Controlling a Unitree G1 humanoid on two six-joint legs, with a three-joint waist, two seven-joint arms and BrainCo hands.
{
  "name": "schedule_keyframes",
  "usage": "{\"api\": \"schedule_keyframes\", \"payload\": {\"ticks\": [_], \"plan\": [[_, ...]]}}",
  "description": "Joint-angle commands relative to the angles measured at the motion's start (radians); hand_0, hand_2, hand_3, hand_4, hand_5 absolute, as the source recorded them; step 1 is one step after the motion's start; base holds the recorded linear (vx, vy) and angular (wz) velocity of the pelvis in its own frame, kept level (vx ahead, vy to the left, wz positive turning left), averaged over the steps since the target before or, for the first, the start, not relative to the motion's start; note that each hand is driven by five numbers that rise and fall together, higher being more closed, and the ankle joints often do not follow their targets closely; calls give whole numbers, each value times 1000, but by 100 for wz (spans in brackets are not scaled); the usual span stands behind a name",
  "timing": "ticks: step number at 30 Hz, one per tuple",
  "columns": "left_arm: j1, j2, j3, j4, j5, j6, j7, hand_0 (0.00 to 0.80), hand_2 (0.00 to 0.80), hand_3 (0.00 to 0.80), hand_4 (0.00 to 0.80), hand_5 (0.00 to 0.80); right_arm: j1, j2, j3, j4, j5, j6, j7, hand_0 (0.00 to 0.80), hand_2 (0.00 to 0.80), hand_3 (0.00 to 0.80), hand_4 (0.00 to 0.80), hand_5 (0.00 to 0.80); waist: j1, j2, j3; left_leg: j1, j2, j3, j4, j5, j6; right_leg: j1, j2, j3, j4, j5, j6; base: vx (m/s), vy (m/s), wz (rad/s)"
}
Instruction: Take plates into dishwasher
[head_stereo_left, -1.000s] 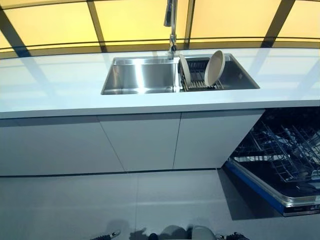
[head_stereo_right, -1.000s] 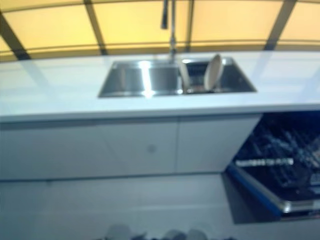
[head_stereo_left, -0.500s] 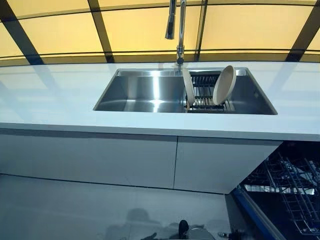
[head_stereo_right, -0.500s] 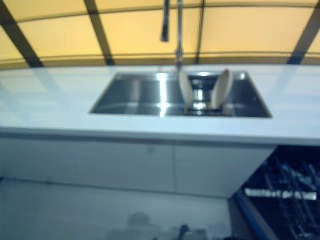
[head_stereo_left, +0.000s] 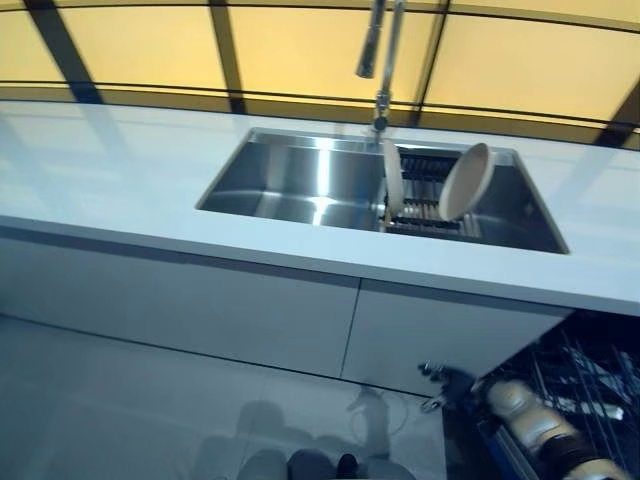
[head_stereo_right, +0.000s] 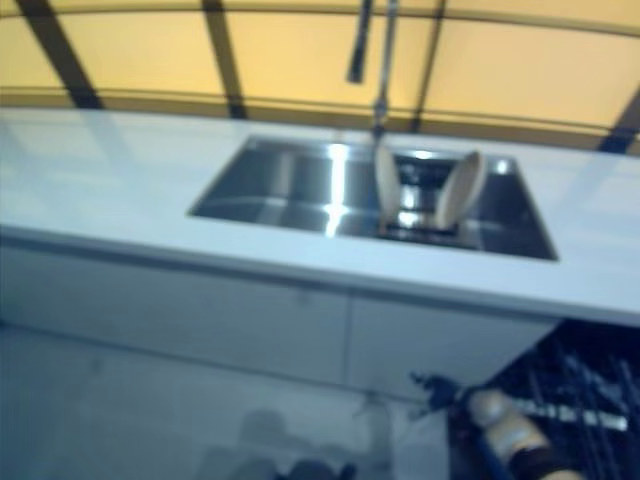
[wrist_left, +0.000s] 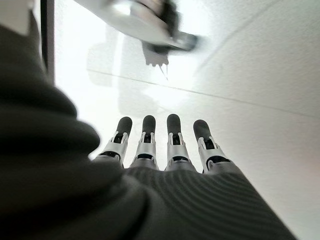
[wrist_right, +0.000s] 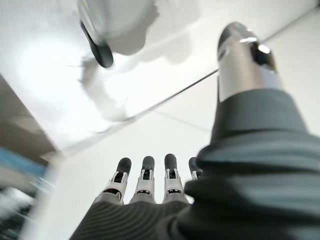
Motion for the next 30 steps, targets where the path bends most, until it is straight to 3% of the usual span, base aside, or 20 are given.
{"api": "schedule_keyframes", "payload": {"ticks": [1, 2, 4, 5, 8, 14, 17, 20, 26, 30], "plan": [[-50, 39, 40, -33, 70, 4, 2, 0, 0, 0, 0, 0, -68, -38, -15, -113, 158, 41, 123, 0, 0, 0, 0, 0, 20, -37, 47, -35, 14, 1, -88, 214, -3, 101, -87, 9, -9, 12, 104, 171, 139, -57], [-57, 47, 32, -36, 34, 1, 16, 0, 0, 0, 0, 0, -81, -63, -37, -165, 183, 58, 160, 0, 0, 0, 0, 0, 3, -38, 26, 27, 15, 15, -157, 172, 12, 88, -104, 8, -9, 14, 123, 181, 161, -56], [-65, 61, 37, -33, 20, 0, 1, 0, 0, 0, 0, 0, -87, -80, -57, -214, 247, 72, 214, 0, 0, 0, 0, 0, -14, -32, 8, 109, 24, 26, -234, 165, 18, 68, -123, -4, -8, 31, 148, 188, 136, -55], [-73, 70, 43, -22, 16, -9, -4, 0, 0, 0, 0, 0, -90, -93, -80, -255, 308, 89, 274, 0, 0, 0, 0, 0, -25, -32, -4, 152, 43, 53, -265, 165, 14, 61, -140, -15, -15, 44, 164, 190, 72, -55], [-99, 89, 51, 6, 14, -24, -10, 0, 0, 0, 0, 0, -111, -121, -132, -349, 491, 153, 377, 0, 0, 0, 0, 0, -39, -44, -45, 160, 54, 72, -279, 154, 13, 63, -148, -14, -59, 53, 169, 135, 8, -12], [-75, 68, 56, 52, 78, -84, -38, 0, 0, 0, 0, 0, -225, -76, -262, -318, 850, 228, 409, 0, 0, 0, 0, 0, -16, -62, -86, 161, 64, 94, -280, 133, 11, 110, -158, -33, -118, 54, 180, 84, -39, 4], [-57, 54, 48, 71, 113, -101, -45, 0, 0, 0, 0, 0, -309, -39, -346, -275, 1057, 247, 295, 0, 0, 0, 0, 0, -5, -62, -95, 173, 70, 92, -274, 119, 10, 133, -159, -35, -123, 46, 183, 82, -33, 3], [-51, 36, 23, 92, 133, -116, -37, 0, 0, 0, 0, 0, -398, -39, -414, -160, 1198, 175, 85, 0, 0, 0, 0, 0, 8, -60, -97, 185, 74, 85, -257, 97, 8, 155, -161, -37, -125, 38, 185, 106, -29, 0], [-56, 17, -15, 110, 96, -130, -14, 0, 0, 0, 0, 0, -551, -114, -492, -40, 1275, 15, -297, 0, 0, 0, 0, 0, 6, -55, -100, 207, 70, 85, -225, 64, 7, 180, -168, -24, -134, 38, 186, 98, 22, 7], [-71, 19, -29, 109, 67, -127, -6, 0, 0, 0, 0, 0, -683, -170, -485, 32, 1309, -73, -519, 0, 0, 0, 0, 0, 7, -53, -107, 219, 60, 91, -223, 49, 14, 185, -180, -29, -136, 40, 193, 72, 61, -4]]}}
